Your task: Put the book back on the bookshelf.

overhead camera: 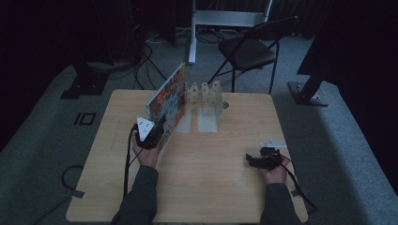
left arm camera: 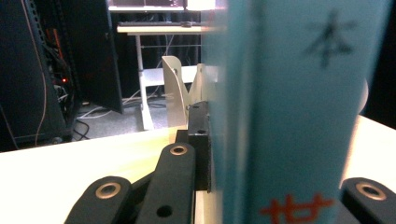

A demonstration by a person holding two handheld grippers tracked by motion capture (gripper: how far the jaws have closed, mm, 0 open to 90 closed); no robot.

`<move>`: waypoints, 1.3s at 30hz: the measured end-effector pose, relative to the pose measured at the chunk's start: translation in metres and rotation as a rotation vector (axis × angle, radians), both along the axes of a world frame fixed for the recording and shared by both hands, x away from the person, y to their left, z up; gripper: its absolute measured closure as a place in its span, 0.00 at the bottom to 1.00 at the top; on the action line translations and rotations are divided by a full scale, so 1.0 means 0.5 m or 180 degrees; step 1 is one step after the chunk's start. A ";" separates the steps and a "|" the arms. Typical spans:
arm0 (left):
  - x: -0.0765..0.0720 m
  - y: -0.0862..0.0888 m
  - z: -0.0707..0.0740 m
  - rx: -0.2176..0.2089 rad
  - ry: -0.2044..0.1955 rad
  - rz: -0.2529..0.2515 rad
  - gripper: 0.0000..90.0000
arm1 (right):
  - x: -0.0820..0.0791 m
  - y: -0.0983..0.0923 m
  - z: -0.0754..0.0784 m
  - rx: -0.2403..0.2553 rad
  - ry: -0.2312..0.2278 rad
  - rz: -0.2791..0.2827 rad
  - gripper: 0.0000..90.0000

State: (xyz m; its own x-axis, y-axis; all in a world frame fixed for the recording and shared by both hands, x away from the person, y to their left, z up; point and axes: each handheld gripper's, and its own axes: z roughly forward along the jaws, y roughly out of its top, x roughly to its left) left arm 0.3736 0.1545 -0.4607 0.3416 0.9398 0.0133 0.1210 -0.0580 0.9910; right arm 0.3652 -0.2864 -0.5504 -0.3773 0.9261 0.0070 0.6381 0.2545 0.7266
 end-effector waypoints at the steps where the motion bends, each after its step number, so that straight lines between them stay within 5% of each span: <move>1: 0.001 0.000 -0.001 -0.0001 0.0000 0.0006 0.90 | 0.000 0.000 0.000 0.0000 0.0000 0.0000 0.14; 39: 0.021 -0.013 -0.003 -0.0028 -0.0045 0.0128 0.90 | 0.000 0.000 0.000 0.0001 -0.0001 0.0004 0.14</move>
State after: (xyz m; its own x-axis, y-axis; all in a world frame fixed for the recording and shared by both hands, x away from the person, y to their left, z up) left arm 0.3842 0.1481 -0.4621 0.3033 0.9529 0.0097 0.1090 -0.0448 0.9930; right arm 0.3653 -0.2865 -0.5504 -0.3784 0.9256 0.0074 0.6377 0.2550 0.7269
